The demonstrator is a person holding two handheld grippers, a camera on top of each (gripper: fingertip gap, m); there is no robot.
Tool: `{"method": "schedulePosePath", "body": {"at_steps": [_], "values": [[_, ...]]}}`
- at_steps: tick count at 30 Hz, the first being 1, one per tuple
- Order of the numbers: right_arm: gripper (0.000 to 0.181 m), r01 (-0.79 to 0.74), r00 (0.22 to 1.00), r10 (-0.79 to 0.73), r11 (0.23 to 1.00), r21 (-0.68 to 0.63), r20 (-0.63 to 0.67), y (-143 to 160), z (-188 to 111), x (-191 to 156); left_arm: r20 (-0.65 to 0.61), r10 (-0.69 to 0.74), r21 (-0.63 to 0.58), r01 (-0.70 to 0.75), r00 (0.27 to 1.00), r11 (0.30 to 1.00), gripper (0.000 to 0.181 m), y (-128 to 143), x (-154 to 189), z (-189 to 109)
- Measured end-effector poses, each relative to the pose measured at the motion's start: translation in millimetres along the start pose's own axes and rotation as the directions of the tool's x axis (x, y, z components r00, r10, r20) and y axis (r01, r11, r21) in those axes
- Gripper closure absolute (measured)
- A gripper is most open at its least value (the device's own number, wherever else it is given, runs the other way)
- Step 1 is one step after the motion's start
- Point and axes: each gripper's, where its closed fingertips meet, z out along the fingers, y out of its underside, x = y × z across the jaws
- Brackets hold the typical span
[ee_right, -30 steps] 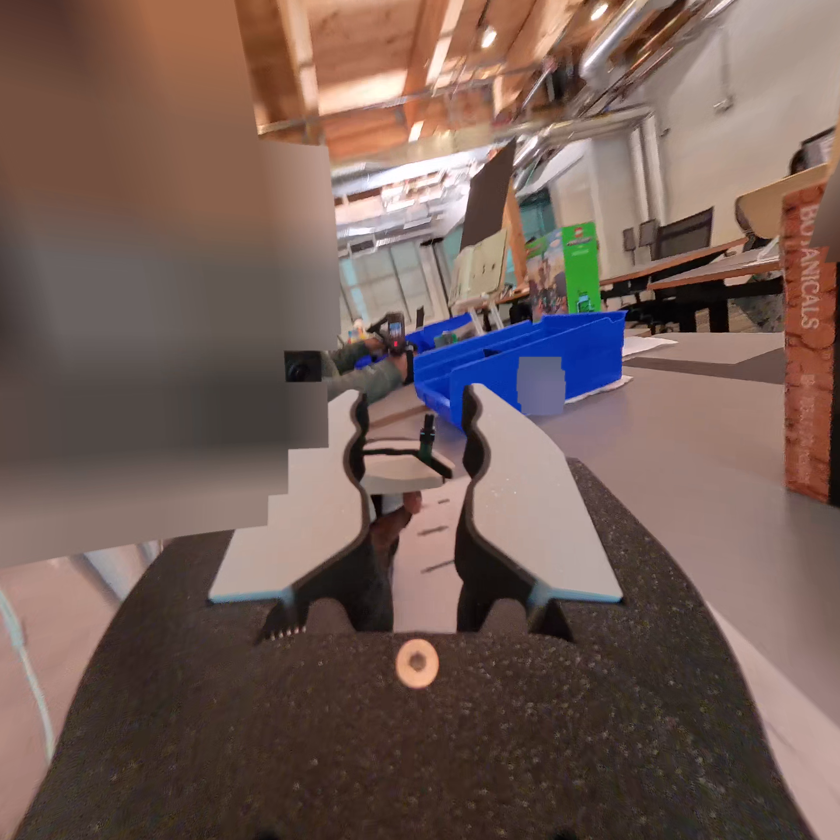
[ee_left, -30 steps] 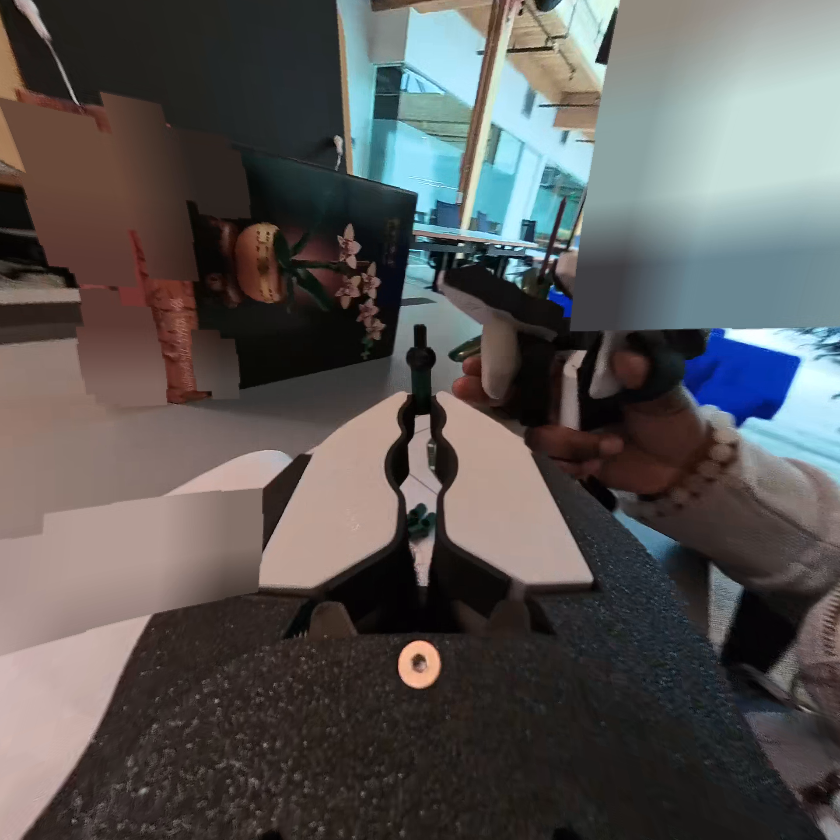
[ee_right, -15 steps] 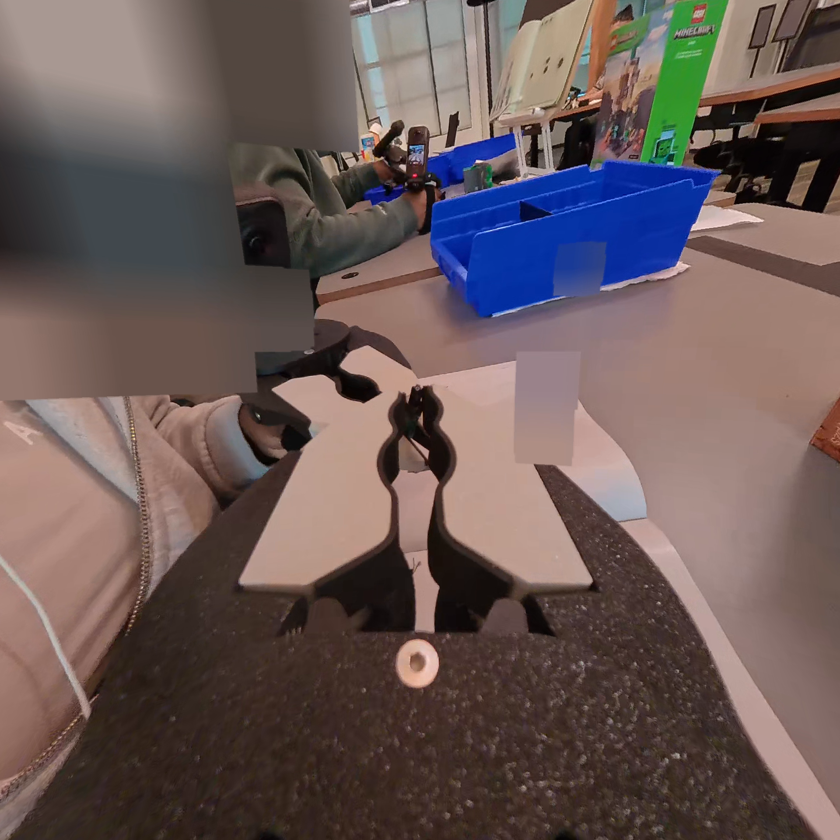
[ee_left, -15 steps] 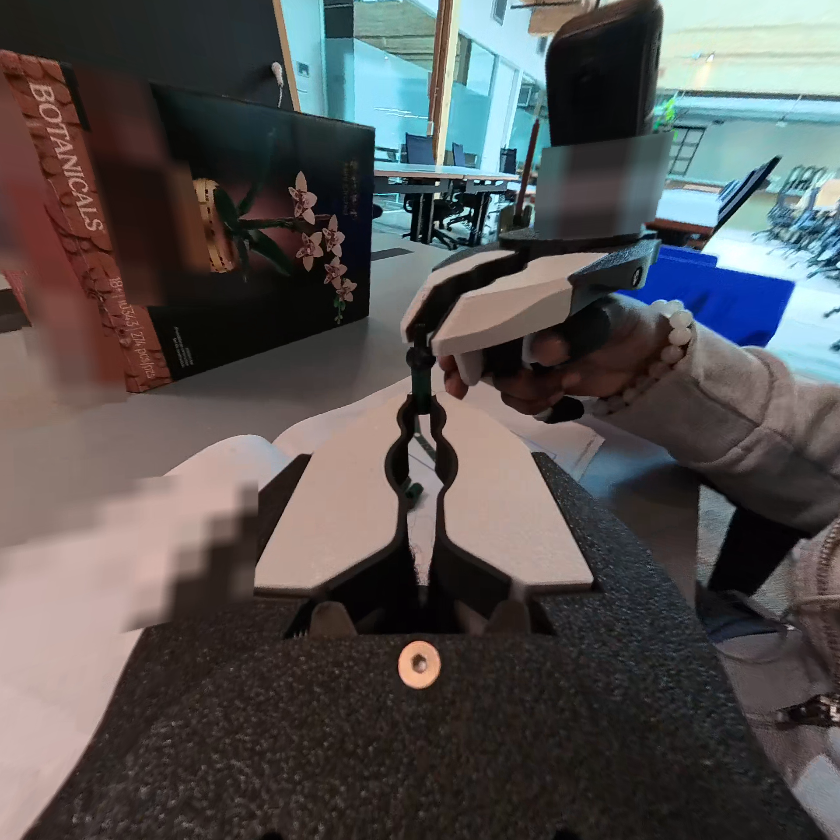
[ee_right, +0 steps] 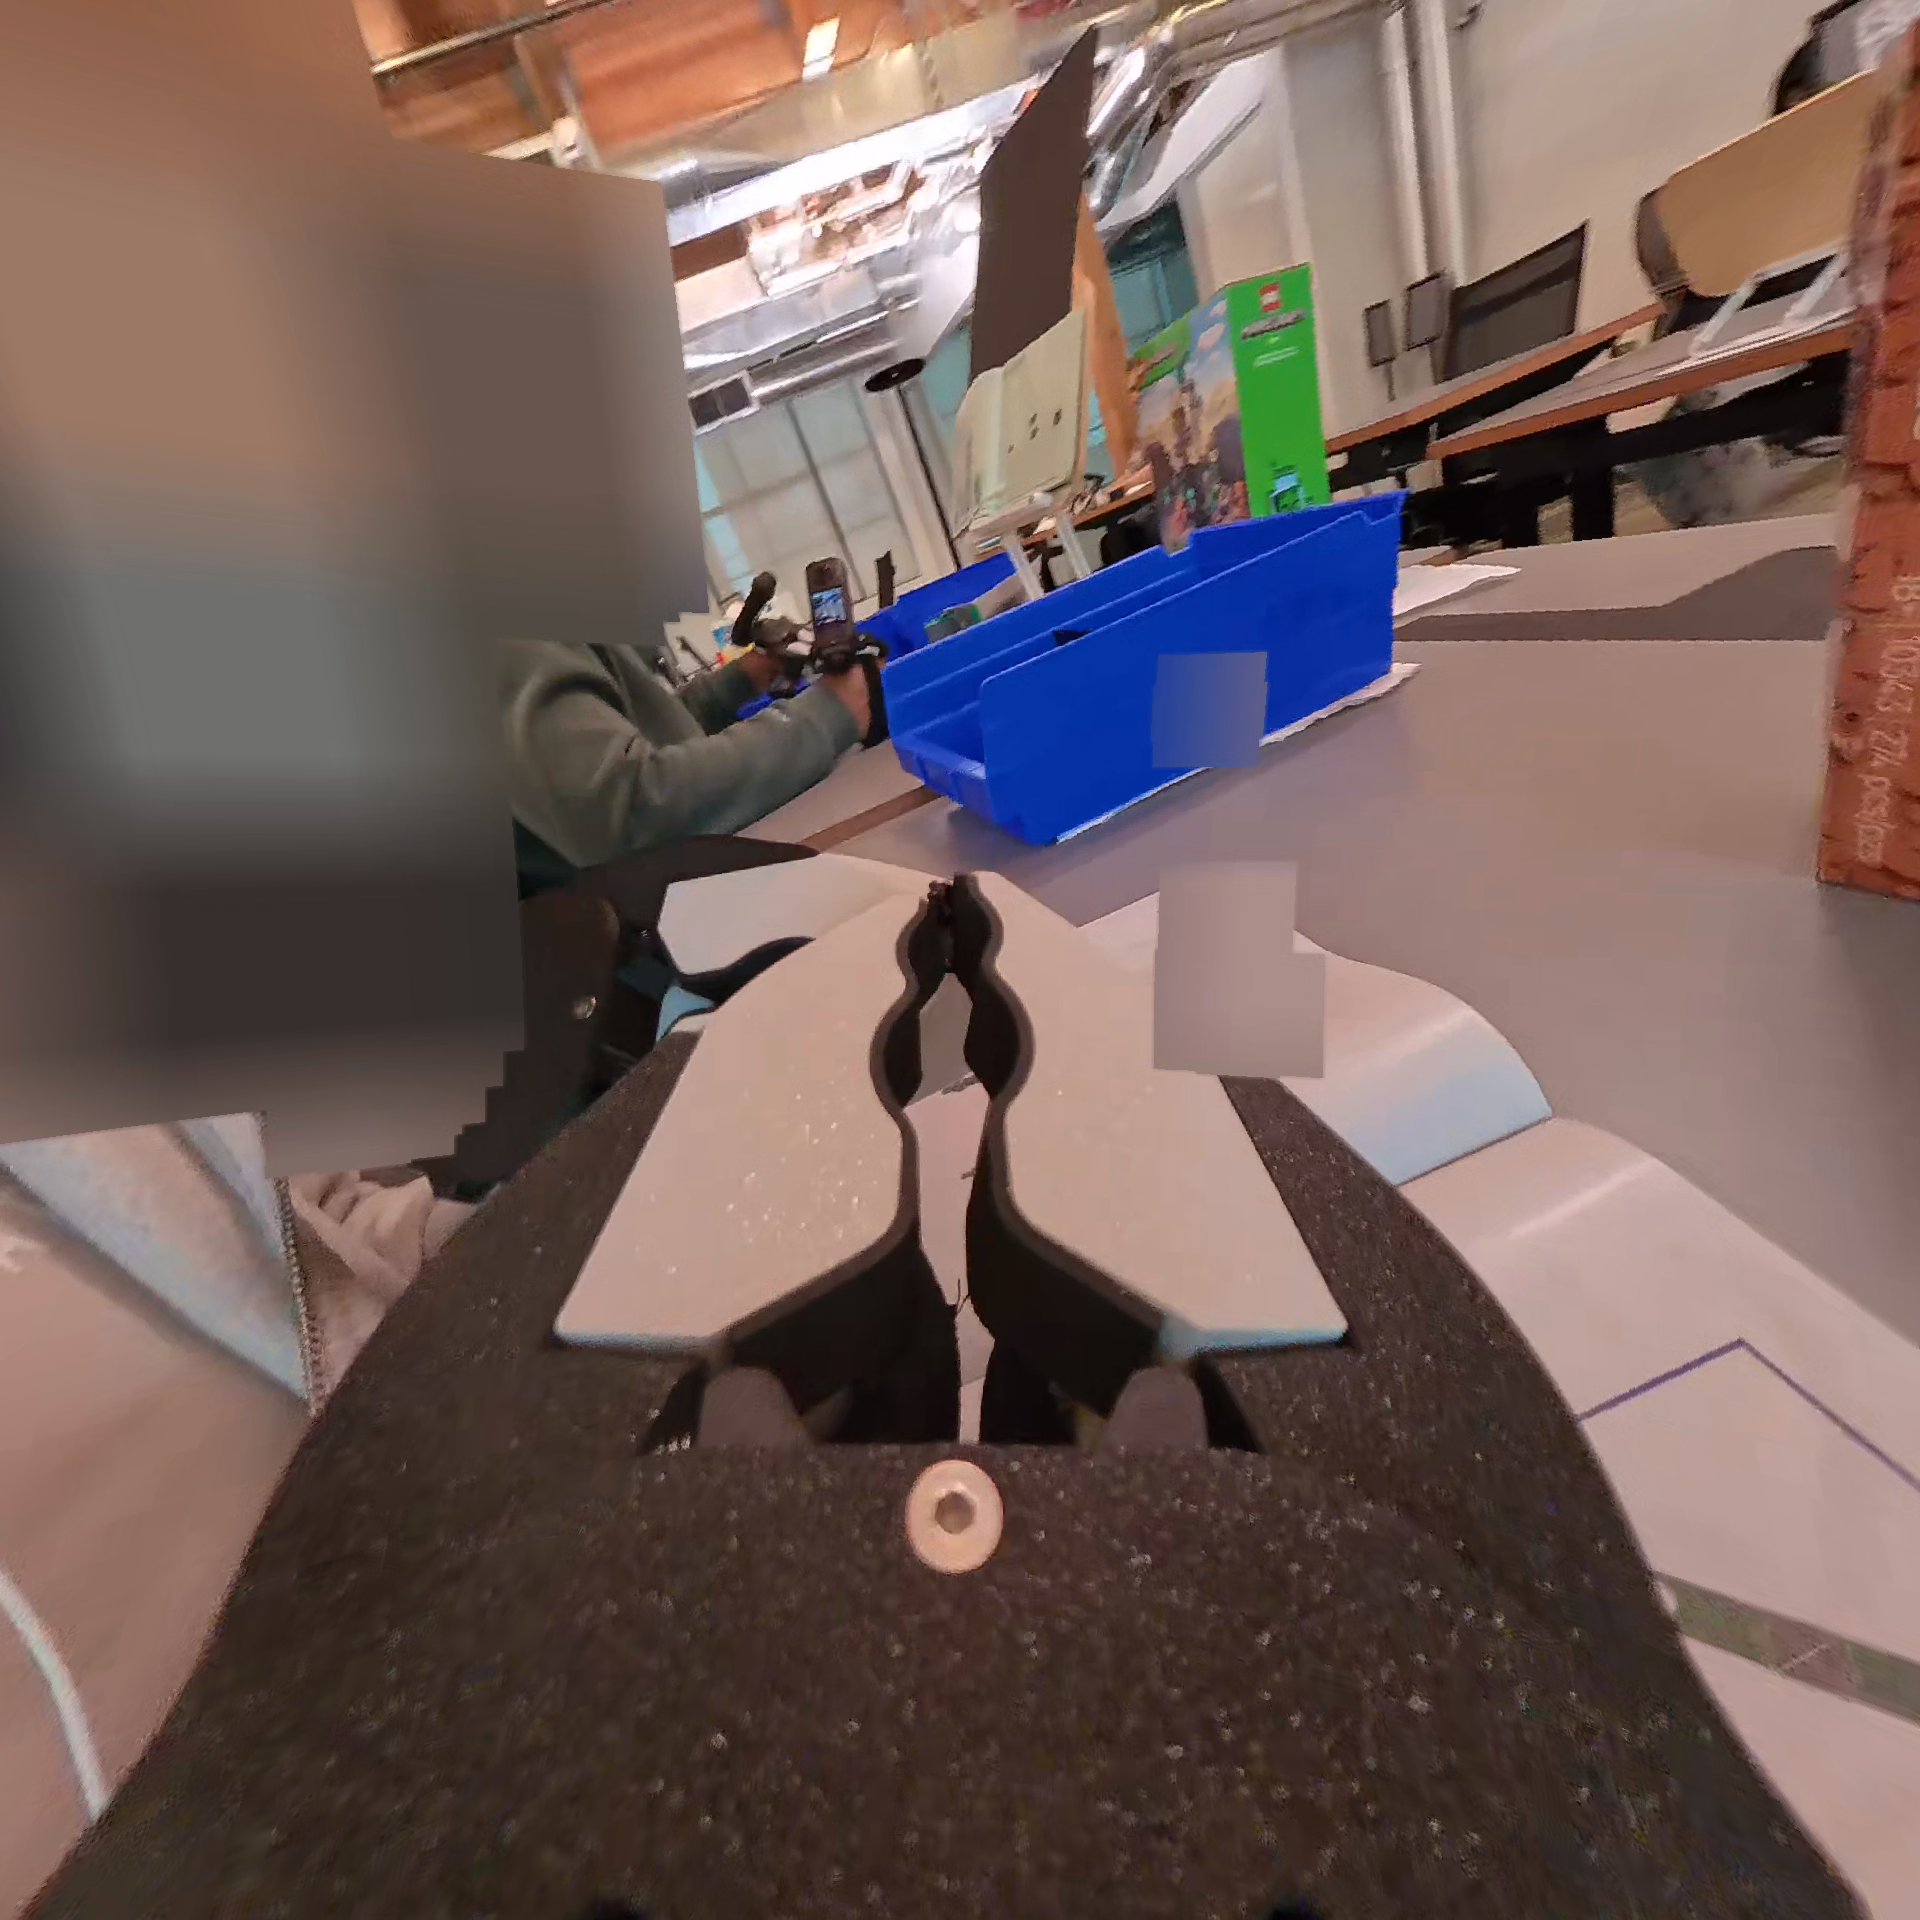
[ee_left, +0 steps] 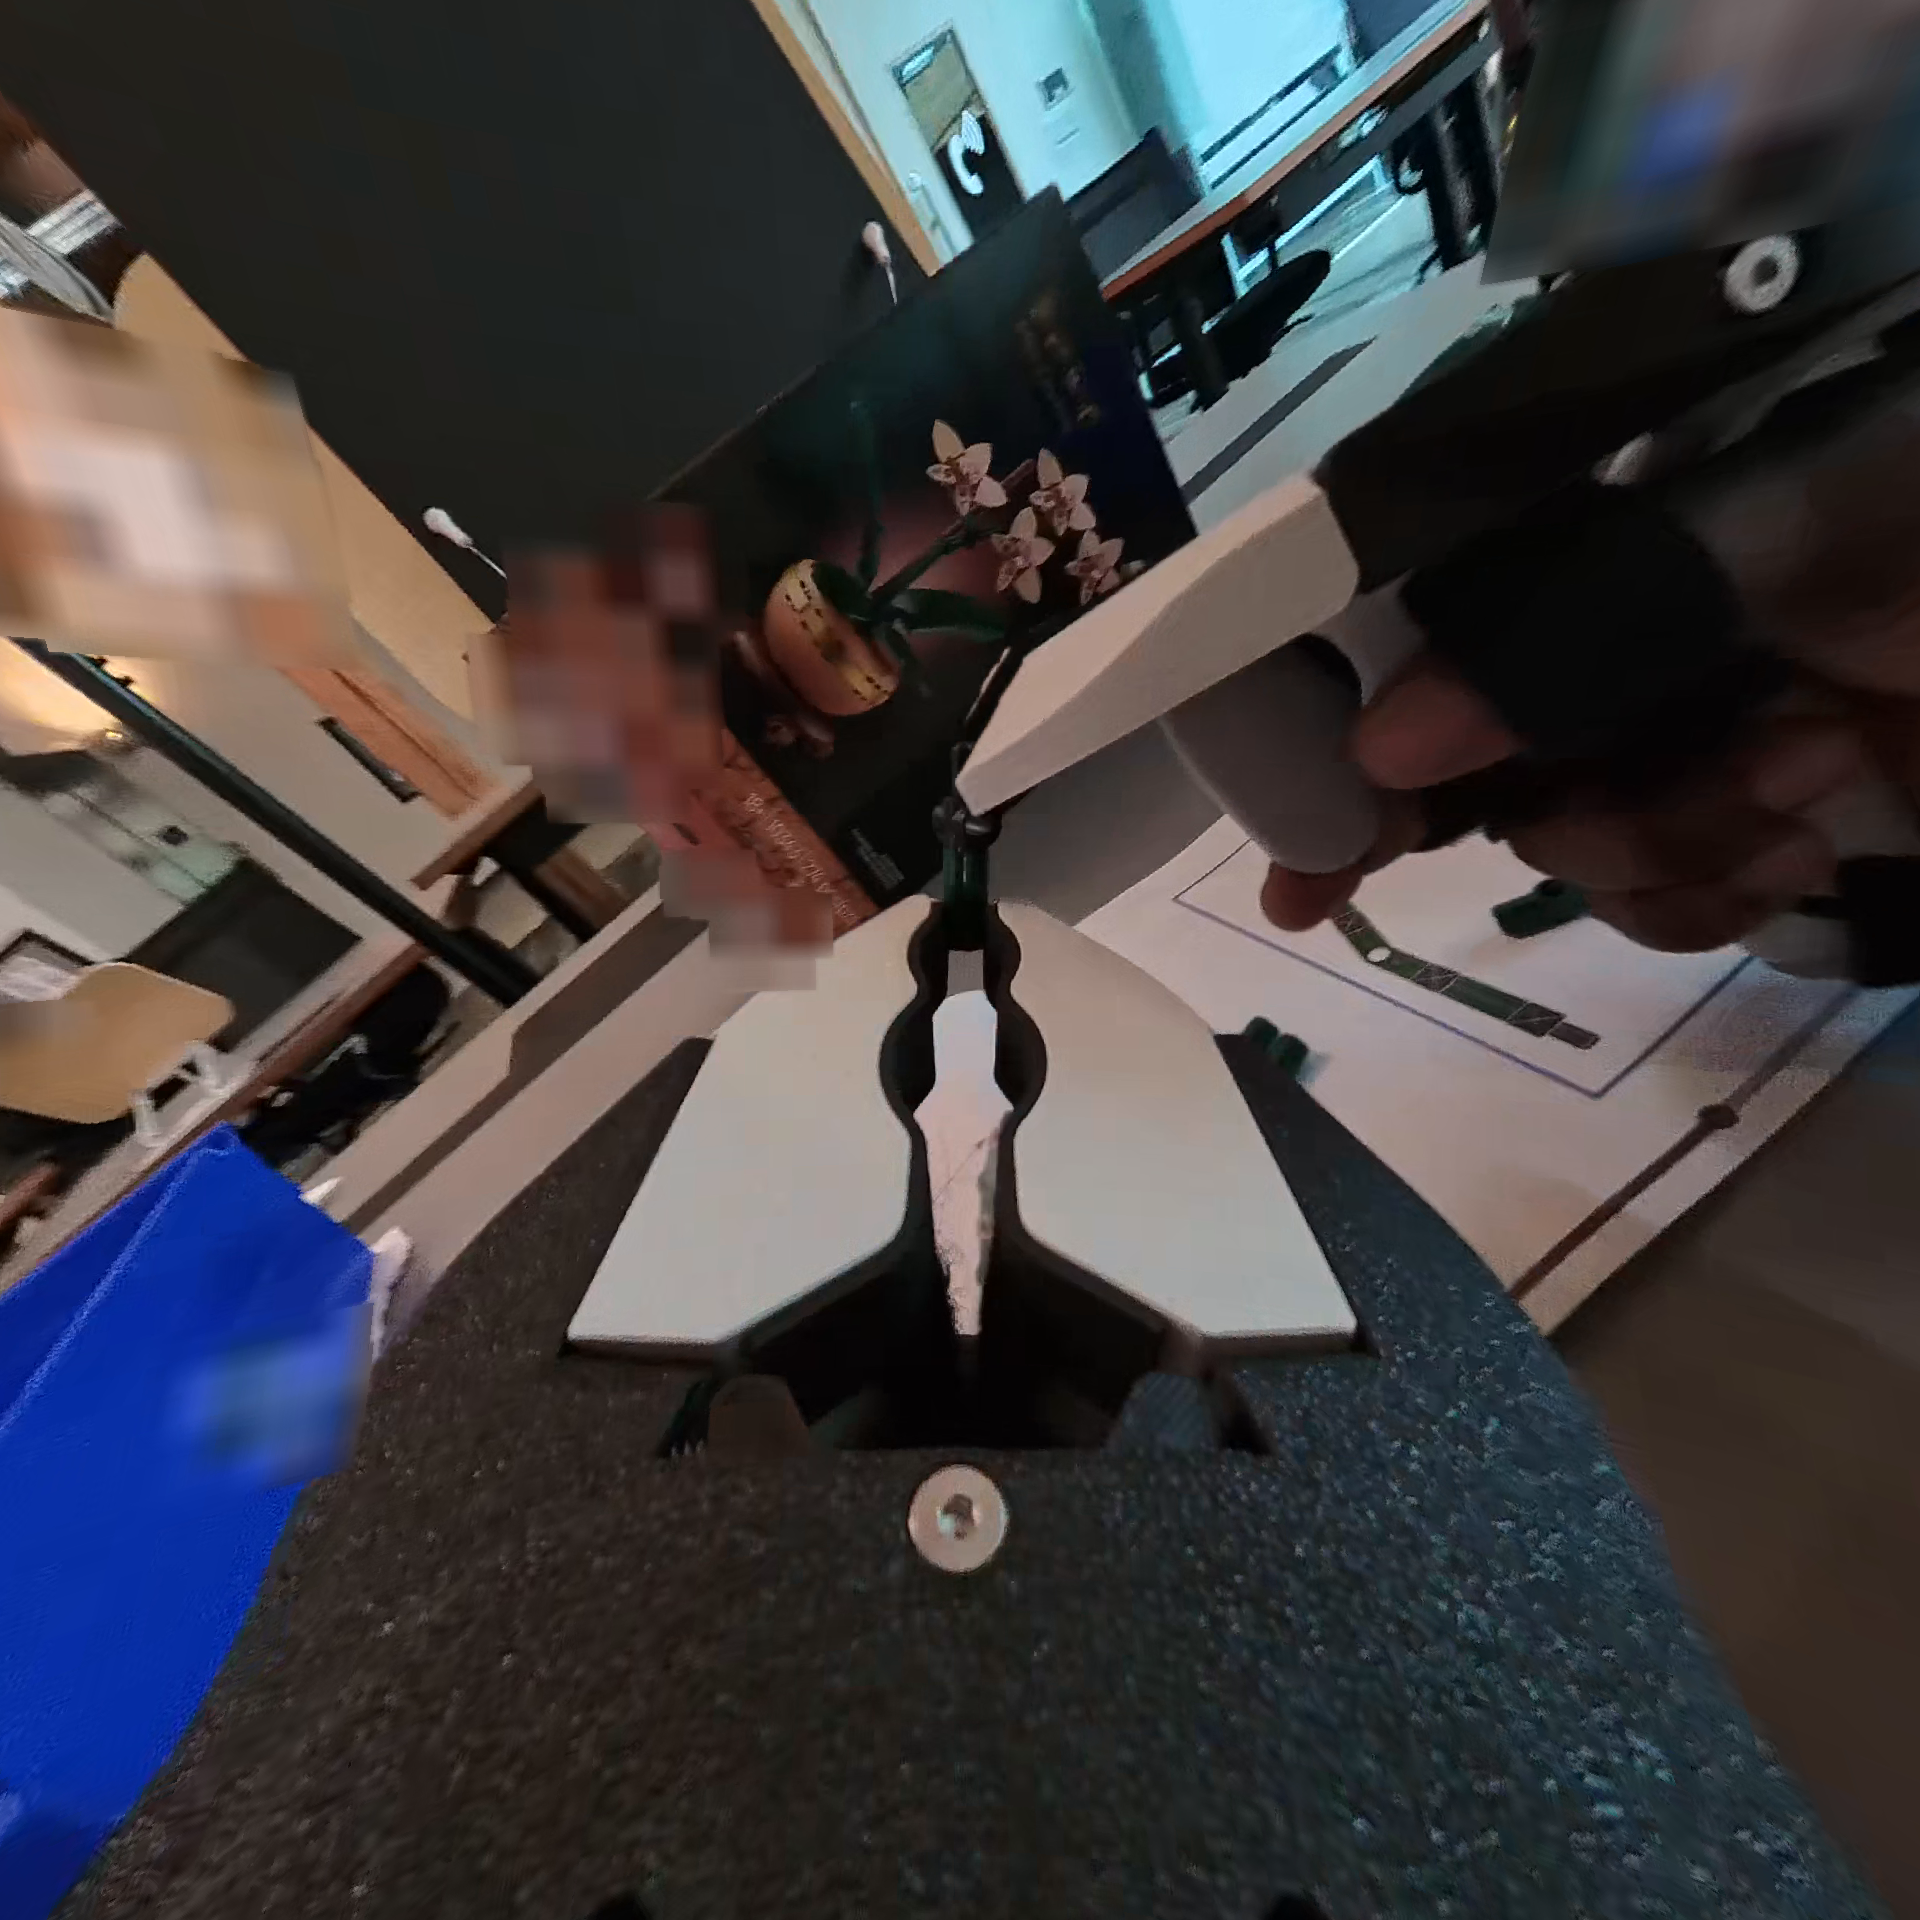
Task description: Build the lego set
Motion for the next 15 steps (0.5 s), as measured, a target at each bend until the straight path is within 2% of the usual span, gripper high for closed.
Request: {"method": "schedulePosePath", "body": {"at_steps": [3, 6, 7, 10, 15], "values": [[0.179, -0.028, 0.999, 0.029, 0.999, 0.038, -0.028, -0.1, -0.5, -1.2, 0.034, 0.055, -0.007, -0.055, 0.998, 0.998, 0.176, 0.6, -1.3, -0.2], [0.178, -0.039, 0.999, 0.039, 0.998, 0.057, -0.001, -2.7, -2.1, -2.0, 0.002, 0.021, 0.019, -0.021, 1.000, 1.000, 0.176, -3.1, 0.9, -1.0], [0.177, -0.027, 0.999, 0.026, 0.998, 0.055, 0.022, -3.6, -3.2, -3.1, -0.027, -0.012, 0.029, 0.013, 1.000, 0.999, 0.176, -4.1, 3.1, -1.1], [0.152, -0.033, 0.995, 0.025, 0.996, 0.087, 0.092, -14.6, -9.5, -7.8, -0.169, -0.158, 0.060, 0.171, 0.973, 0.984, 0.176, -10.5, 15.2, -3.2], [0.153, 0.071, 0.990, -0.072, 0.997, 0.015, 0.124, -18.2, -17.6, -8.8, -0.371, -0.418, 0.029, 0.460, 0.829, 0.887, 0.176, -18.8, 22.9, -7.7]]}}
